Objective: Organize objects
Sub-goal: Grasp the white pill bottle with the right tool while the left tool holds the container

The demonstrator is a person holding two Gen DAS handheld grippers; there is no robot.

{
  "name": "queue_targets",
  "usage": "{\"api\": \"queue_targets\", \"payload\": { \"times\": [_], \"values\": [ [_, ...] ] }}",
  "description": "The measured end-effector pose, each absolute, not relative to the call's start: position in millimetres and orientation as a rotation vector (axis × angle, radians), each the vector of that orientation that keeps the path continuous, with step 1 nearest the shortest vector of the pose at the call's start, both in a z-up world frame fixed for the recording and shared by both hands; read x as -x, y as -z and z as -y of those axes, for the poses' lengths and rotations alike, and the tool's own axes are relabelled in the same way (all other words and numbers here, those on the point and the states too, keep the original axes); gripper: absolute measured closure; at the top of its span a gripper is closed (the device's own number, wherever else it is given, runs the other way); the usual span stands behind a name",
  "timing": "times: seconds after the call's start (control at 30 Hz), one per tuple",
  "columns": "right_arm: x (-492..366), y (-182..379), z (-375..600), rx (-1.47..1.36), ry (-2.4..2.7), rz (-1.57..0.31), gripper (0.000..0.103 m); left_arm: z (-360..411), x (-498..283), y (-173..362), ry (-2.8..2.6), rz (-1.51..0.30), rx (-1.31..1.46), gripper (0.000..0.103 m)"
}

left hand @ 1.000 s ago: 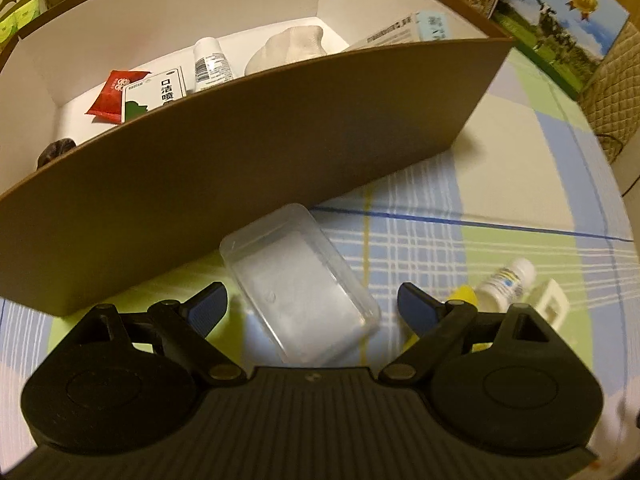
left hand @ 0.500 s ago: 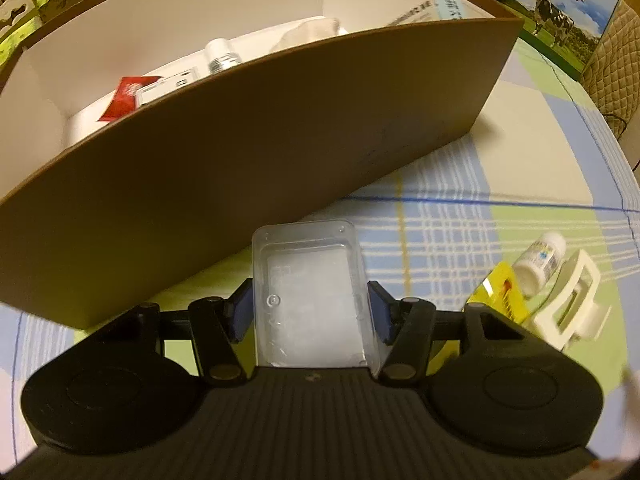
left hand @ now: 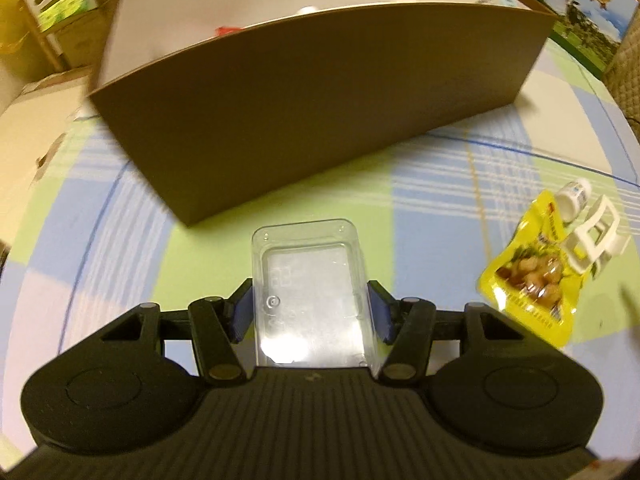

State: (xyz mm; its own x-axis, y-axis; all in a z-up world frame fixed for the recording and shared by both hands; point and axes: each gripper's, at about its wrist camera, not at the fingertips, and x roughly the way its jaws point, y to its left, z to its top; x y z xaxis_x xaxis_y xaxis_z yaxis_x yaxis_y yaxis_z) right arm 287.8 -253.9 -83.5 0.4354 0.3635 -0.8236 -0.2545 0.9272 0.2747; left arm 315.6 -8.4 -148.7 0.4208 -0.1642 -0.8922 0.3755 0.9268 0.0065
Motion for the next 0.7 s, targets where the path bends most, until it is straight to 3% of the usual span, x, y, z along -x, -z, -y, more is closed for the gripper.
{"api": "queue_targets", "payload": {
  "times": [0.7],
  "values": [
    [-357.0, 130.4, 175.9, 0.215, -0.65, -1.035, 0.05, -63.2, -307.4, 143.2, 0.186, -1.11, -0.153, 0.049]
  ]
}}
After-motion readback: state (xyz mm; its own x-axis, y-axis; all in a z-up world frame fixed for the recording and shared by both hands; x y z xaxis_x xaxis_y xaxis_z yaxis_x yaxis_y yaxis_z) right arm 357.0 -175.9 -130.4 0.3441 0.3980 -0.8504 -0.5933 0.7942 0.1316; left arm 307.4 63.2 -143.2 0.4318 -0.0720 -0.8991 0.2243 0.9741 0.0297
